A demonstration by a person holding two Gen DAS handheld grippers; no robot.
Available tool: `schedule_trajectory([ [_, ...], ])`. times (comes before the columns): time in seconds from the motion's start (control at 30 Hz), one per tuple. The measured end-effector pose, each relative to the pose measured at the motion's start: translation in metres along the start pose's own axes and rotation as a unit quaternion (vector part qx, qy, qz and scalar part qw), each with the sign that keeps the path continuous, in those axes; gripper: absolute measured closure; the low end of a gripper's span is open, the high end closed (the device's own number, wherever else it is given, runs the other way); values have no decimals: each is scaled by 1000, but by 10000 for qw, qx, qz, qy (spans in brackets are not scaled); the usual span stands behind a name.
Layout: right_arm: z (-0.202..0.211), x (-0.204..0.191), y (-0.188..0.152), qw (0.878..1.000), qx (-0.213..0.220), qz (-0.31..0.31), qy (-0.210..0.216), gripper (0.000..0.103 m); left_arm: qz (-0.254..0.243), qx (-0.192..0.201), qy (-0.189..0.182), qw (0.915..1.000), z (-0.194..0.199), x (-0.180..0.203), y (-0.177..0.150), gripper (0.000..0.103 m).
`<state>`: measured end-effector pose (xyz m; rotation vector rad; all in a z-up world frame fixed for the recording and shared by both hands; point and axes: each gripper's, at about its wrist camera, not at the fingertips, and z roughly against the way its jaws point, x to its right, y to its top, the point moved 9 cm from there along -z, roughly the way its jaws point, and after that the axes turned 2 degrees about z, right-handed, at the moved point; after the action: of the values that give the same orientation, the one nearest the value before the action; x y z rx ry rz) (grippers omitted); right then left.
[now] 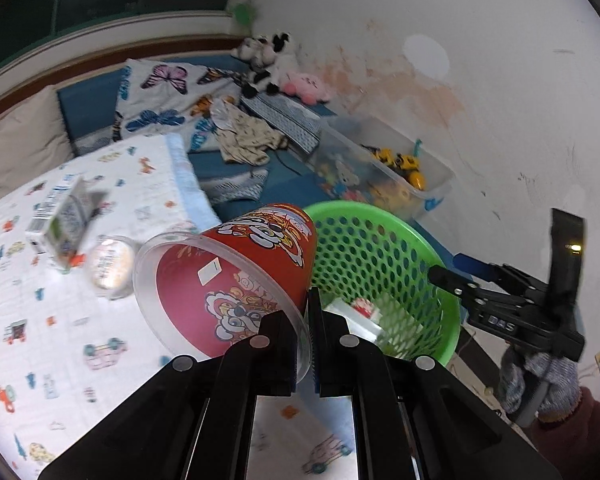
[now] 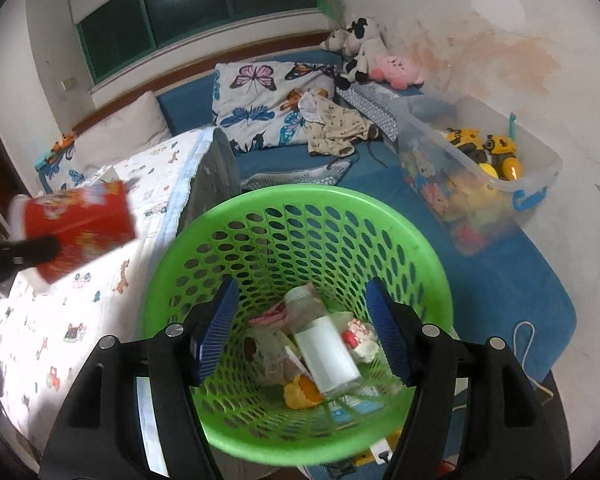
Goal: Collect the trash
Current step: 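Carry the red cup over the basket and open the left gripper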
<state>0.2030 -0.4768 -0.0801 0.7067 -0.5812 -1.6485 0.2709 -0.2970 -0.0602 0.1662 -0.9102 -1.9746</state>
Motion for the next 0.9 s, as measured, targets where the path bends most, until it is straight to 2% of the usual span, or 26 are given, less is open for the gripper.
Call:
schedule_trajectory([
  [0.3,18,16,-12,9994,105,-323,95,35,-160,-504,-6,9986,-44,28,-14,97],
  [0.5,19,15,-19,9992,88,-364,131,35,-201,-622,-62,9978,-55,34,-20,95],
  [0.57,19,14,-20,9992,95,-372,146,35,-182,-659,-129,9976,-56,37,-22,88],
  [0.6,20,13,-19,9992,99,-373,143,35,-187,-651,-155,9976,-55,38,-22,81],
  [0.63,21,13,-20,9991,104,-373,143,35,-203,-630,-138,9977,-54,37,-21,69],
  [0.7,23,10,-19,9992,120,-359,149,35,-241,-501,-118,9984,-48,38,-20,53],
  [0.9,31,-2,-18,9993,174,-254,190,35,-176,-311,-152,9992,-27,30,-18,53],
])
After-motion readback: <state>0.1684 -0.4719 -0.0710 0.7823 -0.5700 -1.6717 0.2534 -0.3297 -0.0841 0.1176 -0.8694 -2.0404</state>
